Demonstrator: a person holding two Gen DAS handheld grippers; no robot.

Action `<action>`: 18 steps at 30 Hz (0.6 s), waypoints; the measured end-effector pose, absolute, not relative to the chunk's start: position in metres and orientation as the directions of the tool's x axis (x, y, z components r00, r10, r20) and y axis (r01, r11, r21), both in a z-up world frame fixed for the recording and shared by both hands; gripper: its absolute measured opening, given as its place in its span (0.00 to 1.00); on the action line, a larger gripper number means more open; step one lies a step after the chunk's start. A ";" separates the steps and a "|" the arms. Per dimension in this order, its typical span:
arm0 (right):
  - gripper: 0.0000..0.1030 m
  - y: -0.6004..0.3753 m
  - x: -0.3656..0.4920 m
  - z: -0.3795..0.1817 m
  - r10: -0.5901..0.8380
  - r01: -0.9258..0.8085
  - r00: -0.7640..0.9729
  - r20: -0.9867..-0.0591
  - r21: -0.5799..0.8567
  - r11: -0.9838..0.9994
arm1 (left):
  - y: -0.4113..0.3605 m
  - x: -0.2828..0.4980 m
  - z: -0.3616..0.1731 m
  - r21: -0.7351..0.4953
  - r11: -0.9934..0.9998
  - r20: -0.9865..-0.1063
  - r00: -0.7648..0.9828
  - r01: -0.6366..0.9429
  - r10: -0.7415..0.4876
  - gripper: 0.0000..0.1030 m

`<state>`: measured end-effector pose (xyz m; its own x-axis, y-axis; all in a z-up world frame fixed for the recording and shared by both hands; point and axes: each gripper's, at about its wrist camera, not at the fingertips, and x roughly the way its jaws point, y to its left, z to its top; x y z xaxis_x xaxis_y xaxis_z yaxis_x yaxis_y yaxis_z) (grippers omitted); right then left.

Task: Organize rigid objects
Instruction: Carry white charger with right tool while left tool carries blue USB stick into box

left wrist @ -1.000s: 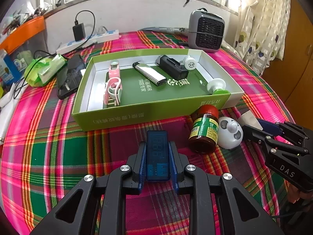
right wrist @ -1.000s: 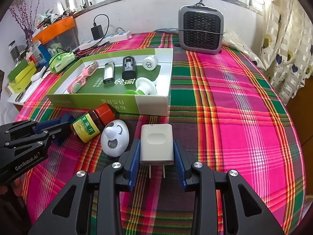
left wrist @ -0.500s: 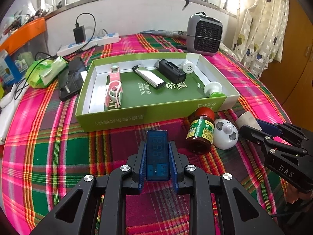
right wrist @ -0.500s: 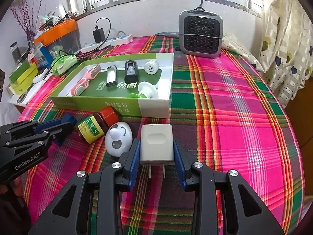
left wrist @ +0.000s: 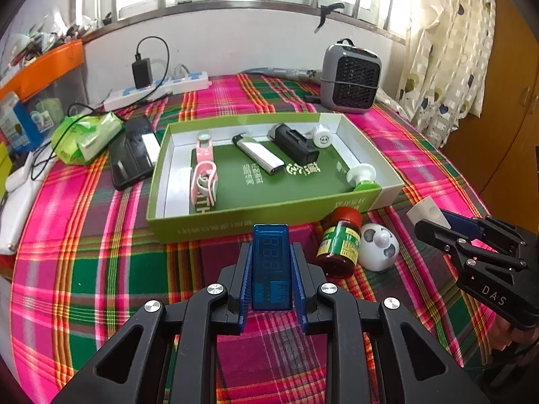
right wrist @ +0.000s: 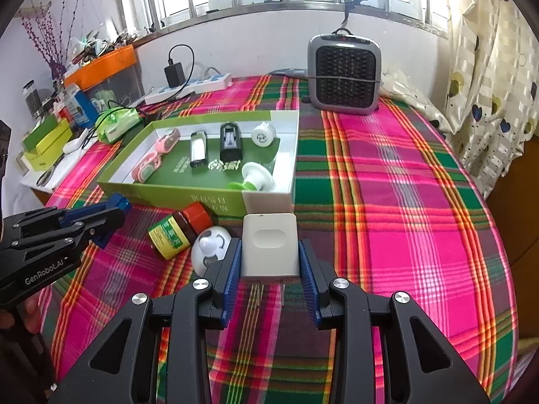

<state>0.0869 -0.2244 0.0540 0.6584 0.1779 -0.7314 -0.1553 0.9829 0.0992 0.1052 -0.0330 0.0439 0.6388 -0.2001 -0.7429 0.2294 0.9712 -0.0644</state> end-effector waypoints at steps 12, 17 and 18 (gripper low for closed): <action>0.34 -0.220 0.102 0.073 0.198 -0.182 0.677 -0.709 0.100 0.978 | -0.033 0.114 0.060 -0.050 0.971 -0.717 0.668 0.235 -0.199 0.20; 0.34 -0.216 0.116 0.079 0.209 -0.193 0.679 -0.704 0.103 0.976 | -0.030 0.123 0.066 -0.061 0.971 -0.709 0.674 0.232 -0.206 0.20; 0.34 -0.216 0.119 0.081 0.209 -0.195 0.681 -0.702 0.102 0.975 | -0.030 0.127 0.066 -0.061 0.971 -0.709 0.674 0.231 -0.205 0.20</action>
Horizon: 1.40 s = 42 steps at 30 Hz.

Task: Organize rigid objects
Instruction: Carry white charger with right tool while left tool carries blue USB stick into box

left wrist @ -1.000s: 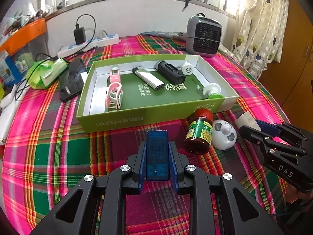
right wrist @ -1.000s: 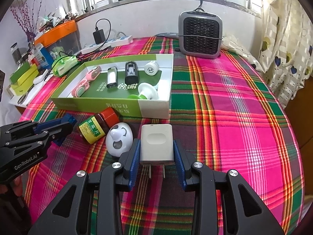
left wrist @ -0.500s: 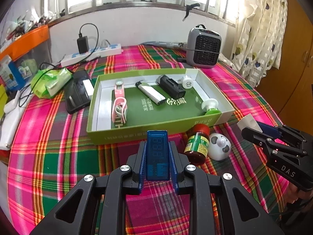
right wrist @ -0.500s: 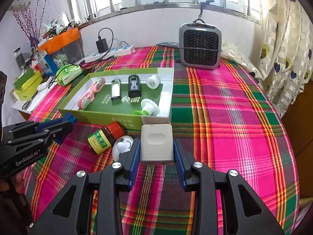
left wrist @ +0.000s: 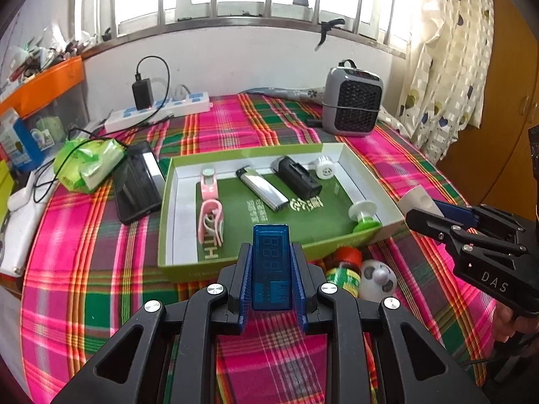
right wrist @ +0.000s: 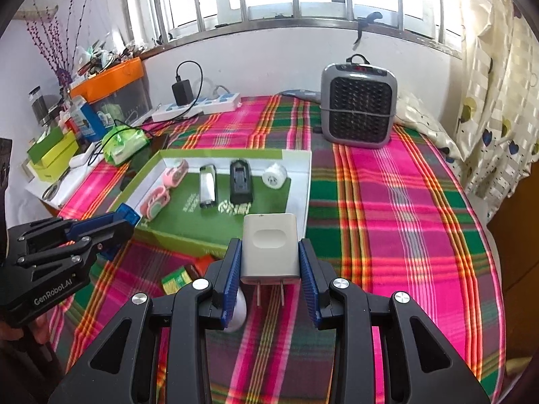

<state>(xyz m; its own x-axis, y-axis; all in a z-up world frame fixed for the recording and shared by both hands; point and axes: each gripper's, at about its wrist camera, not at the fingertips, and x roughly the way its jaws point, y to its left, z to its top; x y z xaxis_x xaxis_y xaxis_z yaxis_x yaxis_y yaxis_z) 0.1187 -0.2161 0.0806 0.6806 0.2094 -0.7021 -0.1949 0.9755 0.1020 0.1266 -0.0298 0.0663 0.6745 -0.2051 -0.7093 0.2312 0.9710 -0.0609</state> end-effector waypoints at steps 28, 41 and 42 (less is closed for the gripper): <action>0.34 -0.202 0.209 0.059 0.280 -0.265 0.580 -0.765 0.148 0.953 | -0.038 0.195 0.043 -0.074 0.974 -0.755 0.626 0.215 -0.195 0.20; 0.34 -0.202 0.228 0.040 0.251 -0.259 0.542 -0.802 0.124 0.958 | -0.041 0.210 0.029 -0.056 0.978 -0.775 0.609 0.201 -0.169 0.20; 0.34 -0.202 0.230 0.040 0.249 -0.258 0.543 -0.802 0.122 0.958 | -0.041 0.211 0.029 -0.056 0.978 -0.775 0.608 0.202 -0.170 0.20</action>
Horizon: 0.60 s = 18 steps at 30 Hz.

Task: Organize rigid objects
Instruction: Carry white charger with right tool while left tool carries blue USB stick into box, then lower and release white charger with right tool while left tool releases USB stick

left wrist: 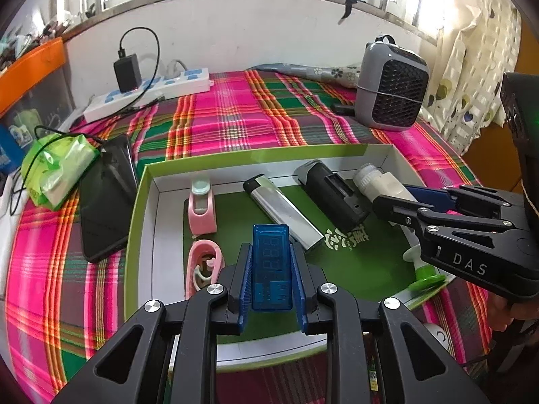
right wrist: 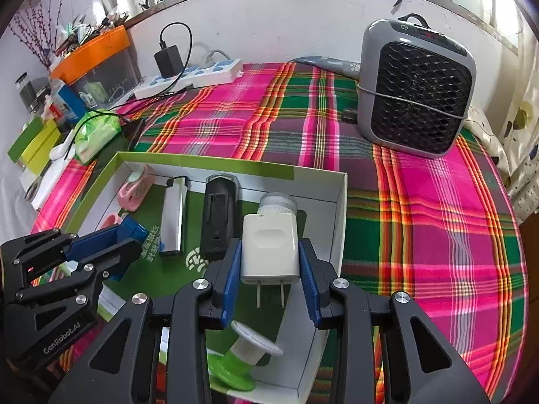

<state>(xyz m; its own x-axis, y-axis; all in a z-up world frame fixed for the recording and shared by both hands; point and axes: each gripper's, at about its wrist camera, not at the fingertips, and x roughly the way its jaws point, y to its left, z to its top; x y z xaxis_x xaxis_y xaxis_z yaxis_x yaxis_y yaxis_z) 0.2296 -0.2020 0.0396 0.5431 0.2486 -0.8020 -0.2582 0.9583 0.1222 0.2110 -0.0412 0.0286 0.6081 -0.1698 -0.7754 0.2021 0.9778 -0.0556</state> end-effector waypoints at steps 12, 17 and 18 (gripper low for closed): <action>0.34 -0.193 0.234 0.038 0.191 -0.261 0.575 -0.796 0.043 0.964 | -0.043 0.221 0.022 -0.041 0.980 -0.785 0.601 0.194 -0.152 0.20; 0.34 -0.193 0.237 0.037 0.197 -0.258 0.583 -0.788 0.051 0.965 | -0.042 0.224 0.018 -0.055 0.981 -0.794 0.587 0.187 -0.157 0.20; 0.34 -0.194 0.237 0.037 0.200 -0.257 0.583 -0.787 0.054 0.965 | -0.042 0.224 0.018 -0.057 0.980 -0.794 0.586 0.188 -0.158 0.20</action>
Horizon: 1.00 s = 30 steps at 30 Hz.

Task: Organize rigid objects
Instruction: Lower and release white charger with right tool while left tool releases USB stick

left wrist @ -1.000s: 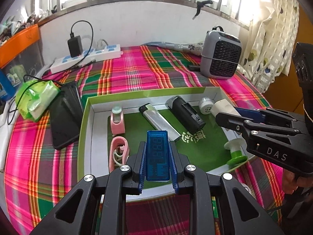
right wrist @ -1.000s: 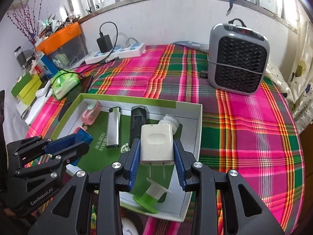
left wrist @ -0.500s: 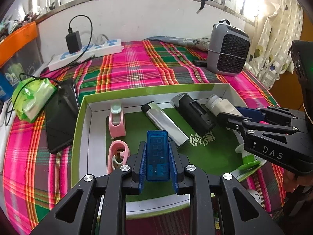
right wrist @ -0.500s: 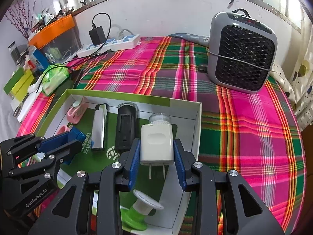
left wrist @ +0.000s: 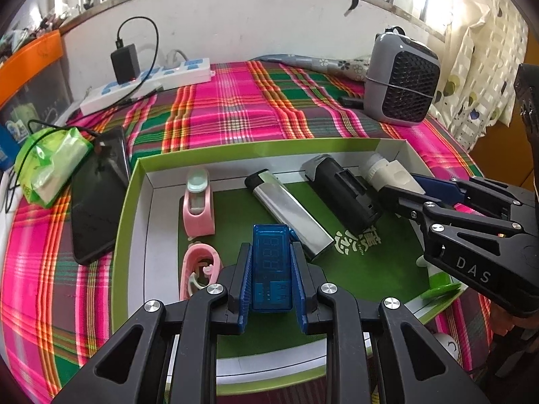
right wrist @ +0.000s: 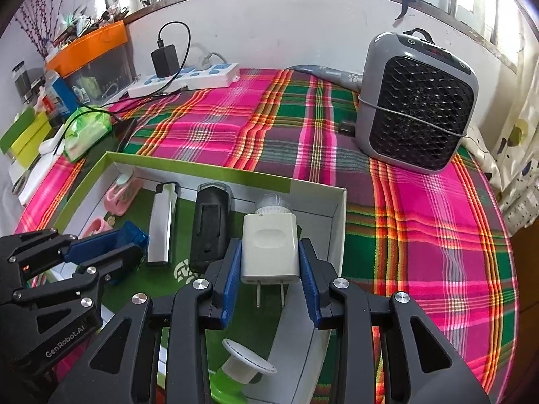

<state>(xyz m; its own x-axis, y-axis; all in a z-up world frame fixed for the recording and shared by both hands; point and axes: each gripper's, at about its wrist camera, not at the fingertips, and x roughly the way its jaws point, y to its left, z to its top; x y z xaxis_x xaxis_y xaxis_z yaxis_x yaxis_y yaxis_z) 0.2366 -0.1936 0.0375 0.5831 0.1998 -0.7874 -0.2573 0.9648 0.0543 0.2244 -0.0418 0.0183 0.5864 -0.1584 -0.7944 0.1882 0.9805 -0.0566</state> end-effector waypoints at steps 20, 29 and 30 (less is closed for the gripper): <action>0.34 -0.190 0.237 0.036 0.223 -0.274 0.578 -0.785 0.071 0.959 | -0.042 0.226 0.018 -0.065 0.981 -0.793 0.588 0.181 -0.161 0.21; 0.34 -0.190 0.238 0.036 0.223 -0.273 0.577 -0.786 0.072 0.959 | -0.043 0.226 0.018 -0.066 0.980 -0.792 0.588 0.188 -0.166 0.26; 0.34 -0.190 0.238 0.036 0.223 -0.274 0.577 -0.786 0.071 0.959 | -0.043 0.226 0.018 -0.066 0.980 -0.792 0.588 0.189 -0.167 0.27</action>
<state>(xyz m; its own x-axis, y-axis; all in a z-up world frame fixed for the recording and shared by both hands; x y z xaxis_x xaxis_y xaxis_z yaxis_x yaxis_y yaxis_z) 0.2380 -0.1895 0.0355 0.5767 0.2232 -0.7859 -0.2738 0.9591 0.0715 0.2258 -0.0434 0.0175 0.5879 -0.1668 -0.7916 0.1892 0.9797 -0.0659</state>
